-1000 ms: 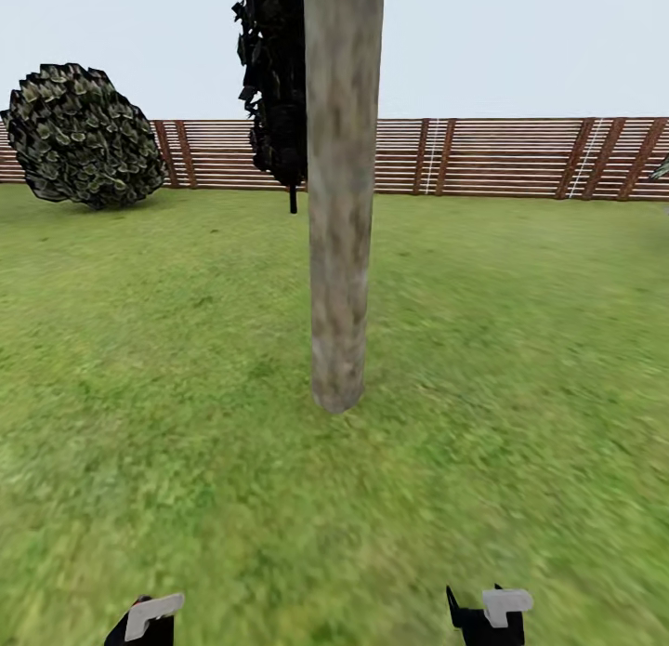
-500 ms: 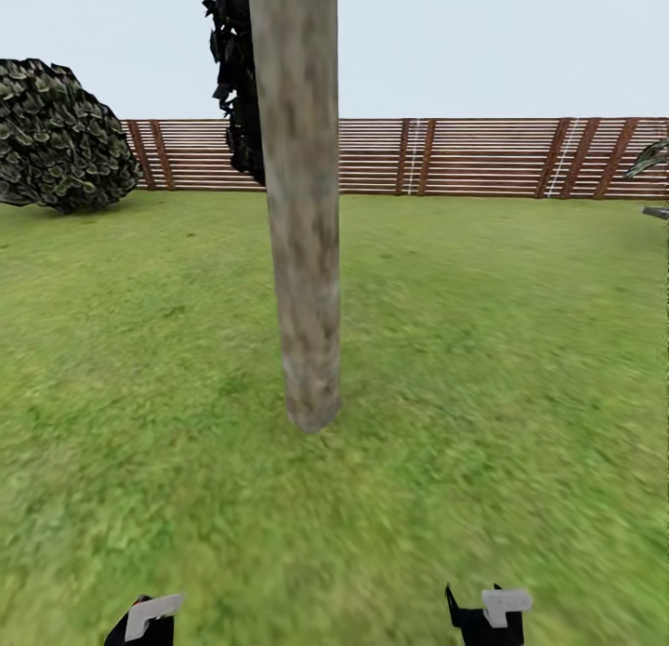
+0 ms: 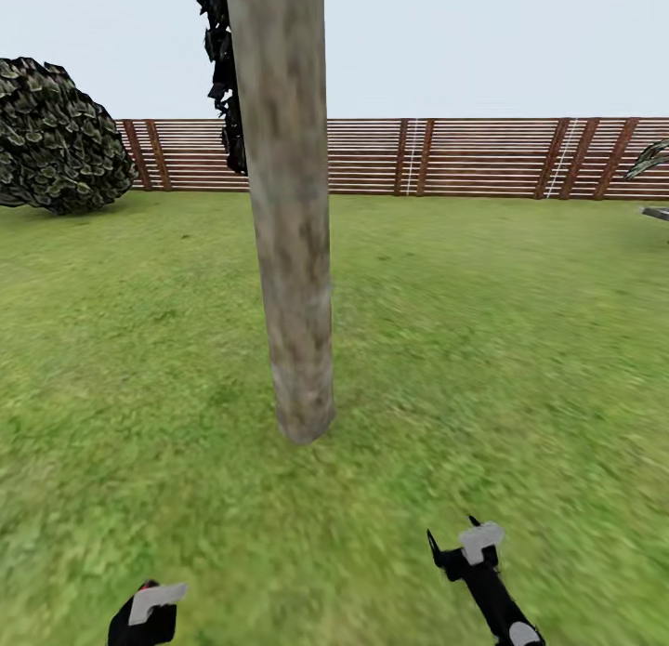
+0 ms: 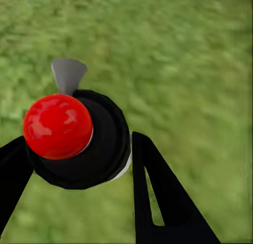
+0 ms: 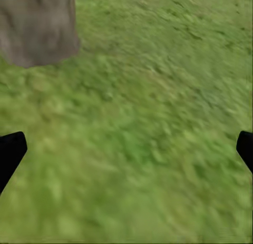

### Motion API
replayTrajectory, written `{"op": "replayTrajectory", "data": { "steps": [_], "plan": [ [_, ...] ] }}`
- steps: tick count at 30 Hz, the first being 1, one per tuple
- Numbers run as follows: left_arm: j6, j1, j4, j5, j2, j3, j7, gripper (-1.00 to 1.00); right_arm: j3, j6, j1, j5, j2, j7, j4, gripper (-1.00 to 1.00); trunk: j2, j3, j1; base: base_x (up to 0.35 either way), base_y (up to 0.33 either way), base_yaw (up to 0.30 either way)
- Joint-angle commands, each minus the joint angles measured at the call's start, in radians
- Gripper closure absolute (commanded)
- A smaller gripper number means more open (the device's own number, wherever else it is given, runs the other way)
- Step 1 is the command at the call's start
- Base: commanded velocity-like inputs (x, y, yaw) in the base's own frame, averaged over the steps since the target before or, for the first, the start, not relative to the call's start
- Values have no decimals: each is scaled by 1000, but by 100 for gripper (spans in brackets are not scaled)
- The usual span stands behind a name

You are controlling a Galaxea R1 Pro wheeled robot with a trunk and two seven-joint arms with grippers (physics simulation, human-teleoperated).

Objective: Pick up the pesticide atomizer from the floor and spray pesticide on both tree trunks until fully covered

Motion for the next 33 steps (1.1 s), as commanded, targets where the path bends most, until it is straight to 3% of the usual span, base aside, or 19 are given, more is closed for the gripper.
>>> {"op": "replayTrajectory", "data": {
  "steps": [1,4,5,6,9,11,14,17,20,25,29,30,33],
  "plan": [
    [-1,-2,0,-37,5,-1,-22,100,0,31,0,62,0,4,-30,-100,0,-1,0,8,-1,0],
    [10,-39,0,-200,23,-19,-142,100,0,122,-6,221,6,66,-82,-100,0,-1,0,4,0,0],
    [13,-51,1,-231,26,-21,-168,100,0,133,-10,240,7,91,-87,-100,0,-1,0,2,0,0],
    [23,-77,3,-292,30,-23,-221,100,0,153,-22,270,9,154,-93,-100,0,-1,0,1,0,0],
    [99,-155,3,-447,41,-26,-418,100,0,191,-96,319,10,413,-101,-100,0,-1,0,0,0,0],
    [152,-199,1,-514,49,-28,-559,100,0,200,-140,336,10,553,-102,-100,0,-1,0,0,0,0],
    [189,-277,1,-634,59,-28,-809,100,0,207,-194,380,10,693,-104,-100,0,-1,0,0,0,0],
    [197,-329,0,-719,62,-28,-974,100,0,209,-242,429,12,805,-105,-100,0,-1,0,0,0,0],
    [198,-354,-1,-760,57,-29,-1055,100,0,209,-274,449,14,906,-105,-100,0,-1,0,0,0,0],
    [198,-359,-20,-770,50,-33,-1074,100,0,209,-283,453,24,942,-103,-100,0,-1,0,0,0,0],
    [201,-359,-26,-771,49,-92,-1074,100,1,209,-284,455,50,947,-102,-100,0,-1,0,0,0,0],
    [203,-359,-26,-771,47,-136,-1072,100,1,209,-284,456,63,948,-102,100,0,-1,0,0,0,0],
    [205,-360,-27,-771,44,-175,-1068,100,2,209,-284,457,72,948,-102,100,0,-1,0,0,0,0]
  ]
}}
